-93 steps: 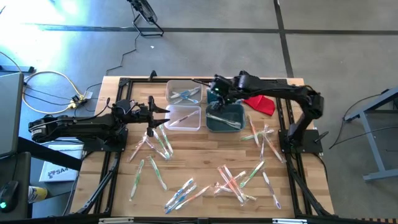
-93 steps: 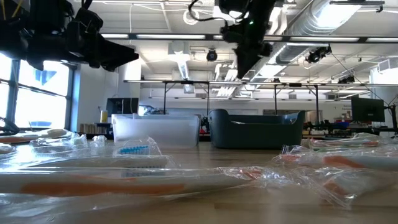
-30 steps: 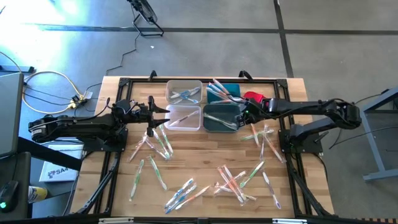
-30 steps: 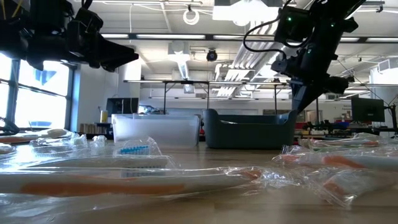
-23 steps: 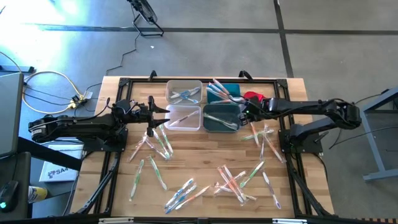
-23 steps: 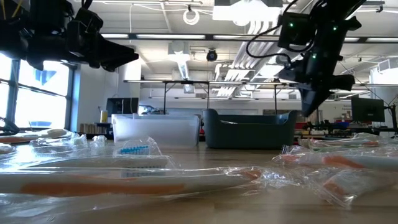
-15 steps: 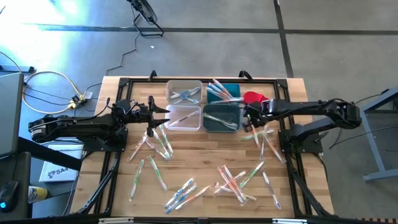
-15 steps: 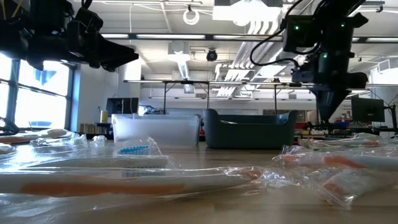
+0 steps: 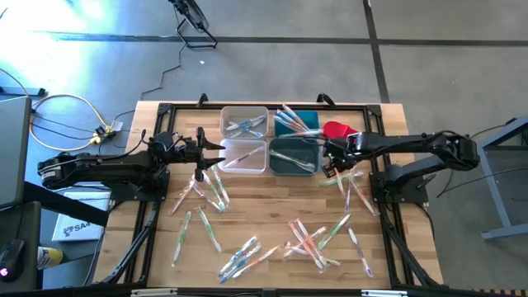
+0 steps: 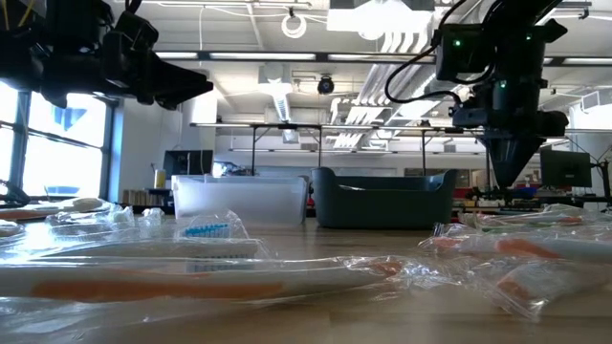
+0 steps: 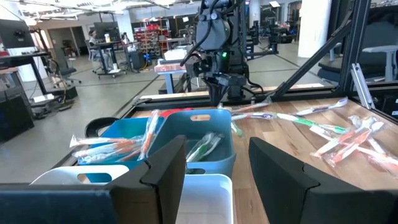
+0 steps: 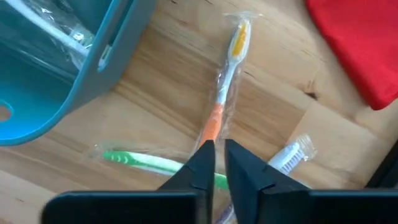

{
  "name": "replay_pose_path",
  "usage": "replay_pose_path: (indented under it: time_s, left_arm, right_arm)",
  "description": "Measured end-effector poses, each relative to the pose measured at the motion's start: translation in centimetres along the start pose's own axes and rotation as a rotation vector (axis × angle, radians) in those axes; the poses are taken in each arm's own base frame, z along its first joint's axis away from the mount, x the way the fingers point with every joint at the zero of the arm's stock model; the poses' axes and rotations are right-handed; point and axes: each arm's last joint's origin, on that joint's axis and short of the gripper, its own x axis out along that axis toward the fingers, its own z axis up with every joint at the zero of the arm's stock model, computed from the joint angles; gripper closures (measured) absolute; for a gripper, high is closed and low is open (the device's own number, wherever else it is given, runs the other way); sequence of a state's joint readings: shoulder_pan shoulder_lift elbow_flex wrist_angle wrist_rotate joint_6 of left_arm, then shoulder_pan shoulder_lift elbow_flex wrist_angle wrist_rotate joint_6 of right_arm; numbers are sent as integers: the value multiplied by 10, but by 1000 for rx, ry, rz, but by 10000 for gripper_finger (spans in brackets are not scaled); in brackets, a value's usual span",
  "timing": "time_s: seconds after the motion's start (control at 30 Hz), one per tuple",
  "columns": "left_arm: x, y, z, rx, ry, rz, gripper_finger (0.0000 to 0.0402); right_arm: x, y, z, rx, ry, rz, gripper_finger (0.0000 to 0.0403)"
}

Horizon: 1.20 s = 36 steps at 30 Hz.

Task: Pick & Place Toothbrushes
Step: Put the orange toothbrush into the blue bin

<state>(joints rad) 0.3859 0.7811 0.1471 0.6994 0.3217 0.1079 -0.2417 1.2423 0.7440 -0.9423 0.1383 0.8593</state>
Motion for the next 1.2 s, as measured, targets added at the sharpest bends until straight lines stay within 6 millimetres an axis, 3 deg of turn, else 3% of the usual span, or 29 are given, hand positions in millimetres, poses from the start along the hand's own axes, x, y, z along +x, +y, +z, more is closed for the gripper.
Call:
replay_pose_path:
  time_s: [0.17,0.3,0.93,1.2]
  left_arm:
    - [0,0,0,0,-1,-3,231]
    - [0,0,0,0,-1,-1,231]
    - [0,0,0,0,0,4,231]
    - [0,0,0,-1,2,3,231]
  right_arm:
    - [11,-3,-5,11,-1,-16,310]
    - [26,-7,-10,34,-8,-10,297]
    - [57,-16,-24,70,-44,39,309]
    - [57,-15,-23,64,-56,38,363]
